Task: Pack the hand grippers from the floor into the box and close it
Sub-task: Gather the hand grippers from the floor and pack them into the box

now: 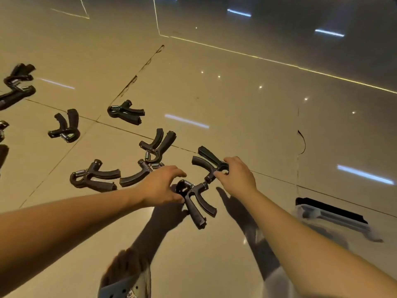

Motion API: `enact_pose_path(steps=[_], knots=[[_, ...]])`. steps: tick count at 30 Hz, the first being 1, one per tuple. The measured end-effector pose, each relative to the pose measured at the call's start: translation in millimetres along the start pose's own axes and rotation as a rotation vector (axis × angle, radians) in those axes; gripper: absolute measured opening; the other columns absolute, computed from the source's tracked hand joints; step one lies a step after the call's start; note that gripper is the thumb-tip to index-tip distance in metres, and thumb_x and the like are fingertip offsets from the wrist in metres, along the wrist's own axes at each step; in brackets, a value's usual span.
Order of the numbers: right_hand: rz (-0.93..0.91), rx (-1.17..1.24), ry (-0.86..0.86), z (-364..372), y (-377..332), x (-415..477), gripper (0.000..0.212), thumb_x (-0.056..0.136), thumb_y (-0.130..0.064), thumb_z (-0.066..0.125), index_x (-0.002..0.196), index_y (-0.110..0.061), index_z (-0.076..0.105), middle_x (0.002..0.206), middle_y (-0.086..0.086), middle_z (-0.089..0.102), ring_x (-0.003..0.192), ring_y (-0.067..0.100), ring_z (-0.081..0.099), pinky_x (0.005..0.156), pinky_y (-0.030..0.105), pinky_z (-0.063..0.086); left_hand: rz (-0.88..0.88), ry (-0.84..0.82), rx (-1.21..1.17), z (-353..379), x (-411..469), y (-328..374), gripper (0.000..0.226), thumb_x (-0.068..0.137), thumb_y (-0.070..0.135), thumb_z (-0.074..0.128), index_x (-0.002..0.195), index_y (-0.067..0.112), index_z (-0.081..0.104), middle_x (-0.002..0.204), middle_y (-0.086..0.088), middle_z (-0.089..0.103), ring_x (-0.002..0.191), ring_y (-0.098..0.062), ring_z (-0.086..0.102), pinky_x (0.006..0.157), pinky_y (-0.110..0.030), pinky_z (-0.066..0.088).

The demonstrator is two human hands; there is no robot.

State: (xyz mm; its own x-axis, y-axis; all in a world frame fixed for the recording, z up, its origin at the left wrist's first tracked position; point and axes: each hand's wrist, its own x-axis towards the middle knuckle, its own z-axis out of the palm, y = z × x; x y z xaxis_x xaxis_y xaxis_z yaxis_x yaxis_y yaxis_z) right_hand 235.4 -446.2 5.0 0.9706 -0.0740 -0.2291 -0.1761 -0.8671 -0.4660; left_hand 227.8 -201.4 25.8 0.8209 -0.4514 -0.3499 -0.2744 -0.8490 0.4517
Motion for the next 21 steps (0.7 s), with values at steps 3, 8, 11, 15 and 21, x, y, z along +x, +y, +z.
enact_pose_path(steps=[3,8,11,15,21], knots=[[-0.017,-0.064,-0.032,19.7,-0.6,26.1,0.05,0.091,-0.044,0.067,0.133,-0.019,0.057,0.126,0.002,0.056,0.111,0.025,0.055,0.088,0.04,0.05,0.011,-0.012,0.025,23.8,19.3,-15.3,0.08,0.076,0.053,0.078,0.144,0.025,0.048,0.138,0.007,0.053,0.126,-0.013,0.046,0.108,-0.032,0.038],[-0.015,-0.143,-0.03,48.6,-10.9,54.7,0.07,0.085,-0.053,0.069,0.145,-0.022,0.049,0.133,0.003,0.053,0.12,0.027,0.05,0.097,0.041,0.042,0.021,-0.025,0.028,43.3,35.4,-34.4,0.089,0.071,0.061,0.078,0.146,0.027,0.045,0.129,0.007,0.055,0.118,-0.013,0.047,0.103,-0.033,0.042],[0.013,-0.211,0.014,57.7,-11.5,56.1,0.07,0.082,-0.049,0.073,0.143,-0.024,0.049,0.13,0.004,0.054,0.12,0.027,0.049,0.097,0.043,0.042,0.036,-0.016,0.034,48.8,43.1,-37.9,0.085,0.071,0.063,0.077,0.144,0.03,0.048,0.122,0.009,0.052,0.11,-0.011,0.045,0.098,-0.03,0.043],[0.086,-0.224,0.03,58.7,-0.2,51.7,0.053,0.086,-0.034,0.071,0.134,-0.02,0.054,0.122,0.005,0.055,0.115,0.027,0.049,0.088,0.041,0.042,0.06,-0.02,0.039,52.4,48.8,-39.9,0.077,0.068,0.064,0.08,0.134,0.032,0.055,0.116,0.01,0.052,0.105,-0.01,0.046,0.095,-0.032,0.045],[0.08,-0.143,0.025,52.6,6.2,39.8,0.048,0.085,-0.033,0.073,0.129,-0.019,0.059,0.114,0.004,0.056,0.107,0.026,0.054,0.08,0.038,0.047,0.064,-0.013,-0.013,52.0,45.6,-43.3,0.064,0.066,0.057,0.085,0.118,0.031,0.058,0.109,0.012,0.056,0.099,-0.009,0.051,0.09,-0.031,0.048]])
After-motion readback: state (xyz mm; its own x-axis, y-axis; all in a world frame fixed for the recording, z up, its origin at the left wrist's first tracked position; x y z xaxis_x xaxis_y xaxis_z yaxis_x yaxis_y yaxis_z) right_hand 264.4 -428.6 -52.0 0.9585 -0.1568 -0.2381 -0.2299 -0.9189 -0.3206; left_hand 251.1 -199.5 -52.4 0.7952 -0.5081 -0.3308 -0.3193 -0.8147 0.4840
